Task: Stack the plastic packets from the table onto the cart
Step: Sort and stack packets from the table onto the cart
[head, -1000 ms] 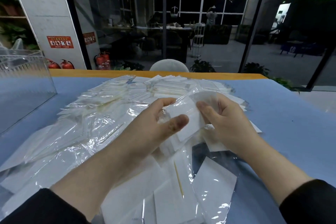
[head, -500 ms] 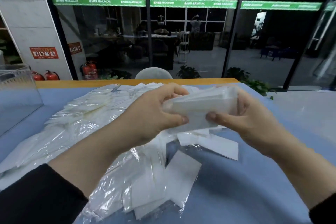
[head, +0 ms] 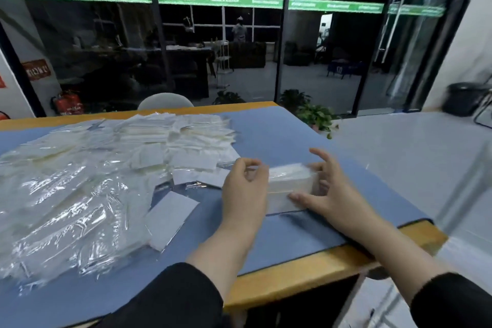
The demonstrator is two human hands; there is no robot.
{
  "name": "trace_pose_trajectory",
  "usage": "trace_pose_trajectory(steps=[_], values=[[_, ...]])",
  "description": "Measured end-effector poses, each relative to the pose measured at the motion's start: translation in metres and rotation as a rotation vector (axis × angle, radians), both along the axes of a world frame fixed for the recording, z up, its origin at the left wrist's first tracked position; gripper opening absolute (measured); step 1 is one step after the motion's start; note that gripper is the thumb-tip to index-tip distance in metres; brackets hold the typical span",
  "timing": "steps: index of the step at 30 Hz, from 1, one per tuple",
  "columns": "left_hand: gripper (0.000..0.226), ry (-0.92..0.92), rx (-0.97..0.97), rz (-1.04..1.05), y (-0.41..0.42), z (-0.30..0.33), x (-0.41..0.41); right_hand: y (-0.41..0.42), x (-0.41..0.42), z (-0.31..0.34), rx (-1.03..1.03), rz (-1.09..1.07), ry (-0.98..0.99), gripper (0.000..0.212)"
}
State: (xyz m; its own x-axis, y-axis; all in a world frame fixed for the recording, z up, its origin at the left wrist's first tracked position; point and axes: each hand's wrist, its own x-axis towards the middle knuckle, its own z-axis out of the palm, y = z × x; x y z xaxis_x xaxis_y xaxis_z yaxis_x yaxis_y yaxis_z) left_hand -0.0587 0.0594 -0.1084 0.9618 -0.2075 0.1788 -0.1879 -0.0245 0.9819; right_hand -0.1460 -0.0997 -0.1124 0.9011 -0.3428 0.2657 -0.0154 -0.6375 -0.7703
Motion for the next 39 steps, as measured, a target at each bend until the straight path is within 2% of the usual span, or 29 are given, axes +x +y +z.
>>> trace_pose_trajectory(steps=[2, 4, 7, 9, 14, 17, 19, 21, 24, 26, 30, 39], values=[[0.012, -0.041, -0.058, 0.017, 0.001, -0.001, -0.004, 0.000, -0.002, 0.002, 0.016, 0.027, -0.062, 0.093], [0.019, -0.064, -0.039, 0.020, 0.000, -0.004, -0.005, 0.002, -0.003, 0.002, -0.015, 0.070, -0.037, 0.085], [0.013, -0.068, -0.021, 0.027, -0.003, -0.008, -0.004, 0.003, -0.006, -0.001, -0.113, 0.080, -0.017, 0.070], [0.011, -0.080, -0.033, 0.011, -0.004, -0.007, -0.003, 0.001, -0.006, -0.001, -0.074, 0.076, -0.041, 0.066], [0.021, -0.103, 0.086, -0.021, -0.007, -0.004, -0.009, 0.001, -0.007, 0.000, -0.107, 0.108, 0.027, 0.047], [0.029, -0.084, 0.043, -0.036, -0.004, 0.000, -0.012, 0.001, -0.009, 0.003, -0.095, 0.097, 0.010, 0.036], [0.023, -0.097, 0.037, -0.073, 0.002, 0.003, -0.014, 0.001, -0.012, 0.008, -0.101, 0.072, -0.011, 0.035], [0.017, -0.130, 0.118, -0.148, 0.010, 0.005, -0.015, -0.001, -0.019, 0.018, -0.085, 0.044, -0.036, 0.032], [0.038, -0.206, 0.242, -0.335, 0.013, 0.016, -0.016, -0.012, -0.035, 0.038, -0.067, 0.002, -0.090, 0.029], [0.030, -0.267, 0.316, -0.390, 0.002, 0.031, -0.020, -0.022, -0.053, 0.055, -0.105, -0.021, -0.062, 0.029], [0.017, -0.354, 0.303, -0.501, -0.052, 0.058, -0.037, -0.055, -0.105, 0.082, -0.173, -0.146, 0.016, 0.030], [0.029, -0.442, 0.271, -0.961, -0.207, 0.088, -0.114, -0.131, -0.238, 0.118, -0.271, -0.534, 0.153, 0.021]])
